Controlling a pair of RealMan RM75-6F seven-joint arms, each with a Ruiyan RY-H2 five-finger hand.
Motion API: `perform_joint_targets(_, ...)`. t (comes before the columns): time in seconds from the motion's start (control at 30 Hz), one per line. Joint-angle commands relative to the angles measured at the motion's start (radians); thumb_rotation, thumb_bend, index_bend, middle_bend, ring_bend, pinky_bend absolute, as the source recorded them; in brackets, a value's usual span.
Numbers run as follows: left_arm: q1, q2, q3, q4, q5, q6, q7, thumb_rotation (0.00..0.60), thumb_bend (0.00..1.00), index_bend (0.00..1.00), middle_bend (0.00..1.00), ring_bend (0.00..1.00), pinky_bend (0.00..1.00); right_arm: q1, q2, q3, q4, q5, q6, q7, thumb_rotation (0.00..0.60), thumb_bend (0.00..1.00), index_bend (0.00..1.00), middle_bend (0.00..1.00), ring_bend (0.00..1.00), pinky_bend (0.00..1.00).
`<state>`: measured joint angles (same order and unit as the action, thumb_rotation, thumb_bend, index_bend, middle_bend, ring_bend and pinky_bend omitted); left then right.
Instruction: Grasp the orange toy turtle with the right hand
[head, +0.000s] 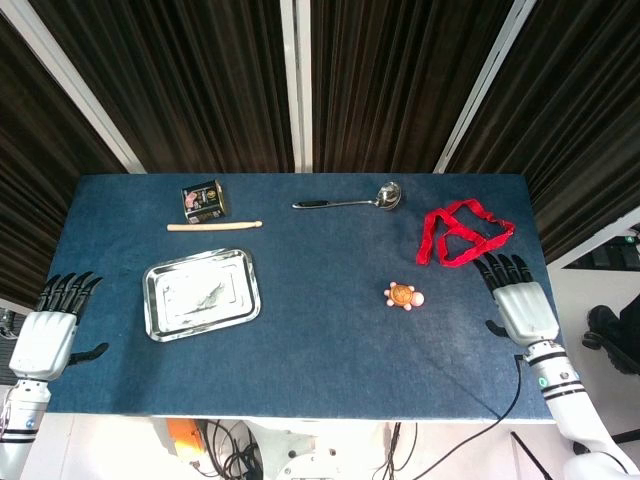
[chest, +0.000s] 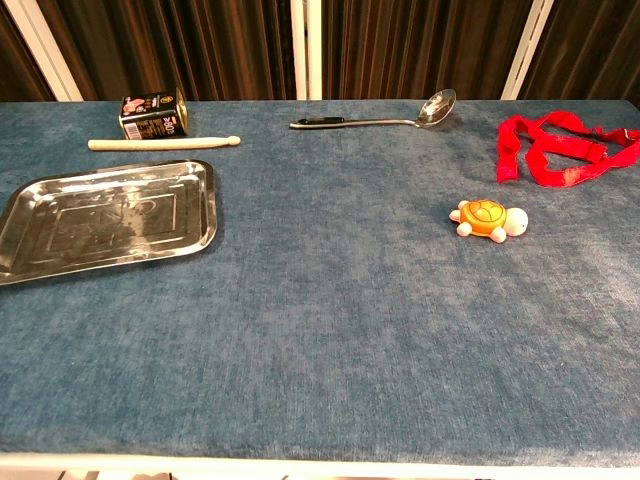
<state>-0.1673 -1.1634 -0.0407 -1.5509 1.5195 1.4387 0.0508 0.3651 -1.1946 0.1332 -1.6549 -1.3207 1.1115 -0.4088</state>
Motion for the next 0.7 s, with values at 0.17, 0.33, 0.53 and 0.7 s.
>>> perform_joint_targets(0.17, 0.003, -0.004, 0.001, 0.003, 0.0, 0.004, -0.002, 0.6, 0.06, 0.09, 0.04, 0.0, 0.03, 0.153, -0.185, 0.039, 0.127, 0.081, -0.132, -0.139, 0.6, 0.14, 0.05, 0.12, 0.0, 0.0)
perform_joint_targets(0.33, 0.004, -0.002, 0.002, 0.01, -0.003, 0.003, -0.014, 0.6, 0.06, 0.09, 0.04, 0.0, 0.03, 0.187, -0.258, 0.042, 0.197, 0.14, -0.148, -0.176, 0.6, 0.17, 0.1, 0.17, 0.0, 0.0)
perform_joint_targets(0.53, 0.009, -0.009, 0.004, 0.026, -0.003, 0.006, -0.032, 0.6, 0.06, 0.09, 0.04, 0.0, 0.03, 0.211, -0.296, 0.03, 0.235, 0.164, -0.163, -0.172, 0.6, 0.17, 0.1, 0.18, 0.0, 0.0)
perform_joint_targets(0.7, 0.011, -0.01, 0.004, 0.031, 0.0, 0.012, -0.037, 0.6, 0.06, 0.09, 0.04, 0.0, 0.03, 0.222, -0.32, 0.021, 0.252, 0.113, -0.146, -0.114, 0.6, 0.21, 0.15, 0.21, 0.0, 0.0)
